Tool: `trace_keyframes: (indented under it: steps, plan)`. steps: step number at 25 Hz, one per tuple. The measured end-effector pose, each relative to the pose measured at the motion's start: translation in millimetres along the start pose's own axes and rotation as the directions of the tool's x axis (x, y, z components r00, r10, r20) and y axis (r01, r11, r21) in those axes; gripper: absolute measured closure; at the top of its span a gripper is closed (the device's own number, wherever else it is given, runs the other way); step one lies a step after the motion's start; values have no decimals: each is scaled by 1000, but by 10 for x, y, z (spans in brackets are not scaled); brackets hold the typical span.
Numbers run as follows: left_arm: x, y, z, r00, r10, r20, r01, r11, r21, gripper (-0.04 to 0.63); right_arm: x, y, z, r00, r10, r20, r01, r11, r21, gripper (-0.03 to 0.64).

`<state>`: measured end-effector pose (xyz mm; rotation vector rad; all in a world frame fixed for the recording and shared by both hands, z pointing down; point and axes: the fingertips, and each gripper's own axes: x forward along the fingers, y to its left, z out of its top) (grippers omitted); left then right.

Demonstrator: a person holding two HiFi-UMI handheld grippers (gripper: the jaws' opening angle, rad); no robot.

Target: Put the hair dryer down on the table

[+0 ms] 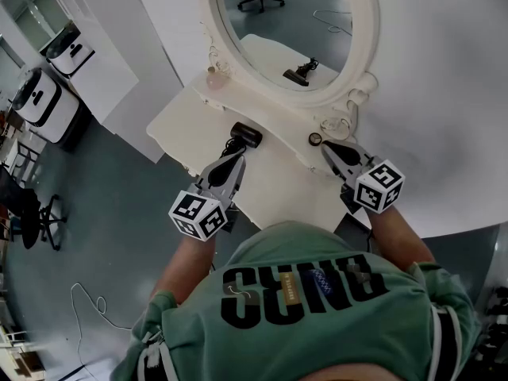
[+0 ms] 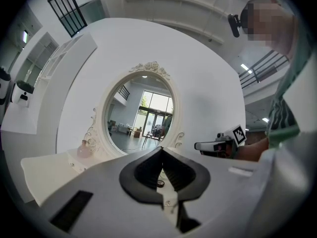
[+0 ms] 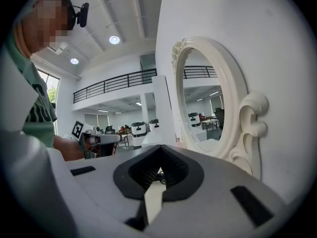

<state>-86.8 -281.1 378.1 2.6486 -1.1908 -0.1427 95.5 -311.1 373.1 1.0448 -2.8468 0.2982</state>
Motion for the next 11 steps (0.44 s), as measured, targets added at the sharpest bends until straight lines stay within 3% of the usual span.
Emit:
trace_keyframes:
  steps: [11]
  plan:
    - [-58, -60, 35, 1000, -5, 5, 5, 1000, 2, 586, -40, 75, 24, 1000, 8, -3, -8, 1000, -12, 623]
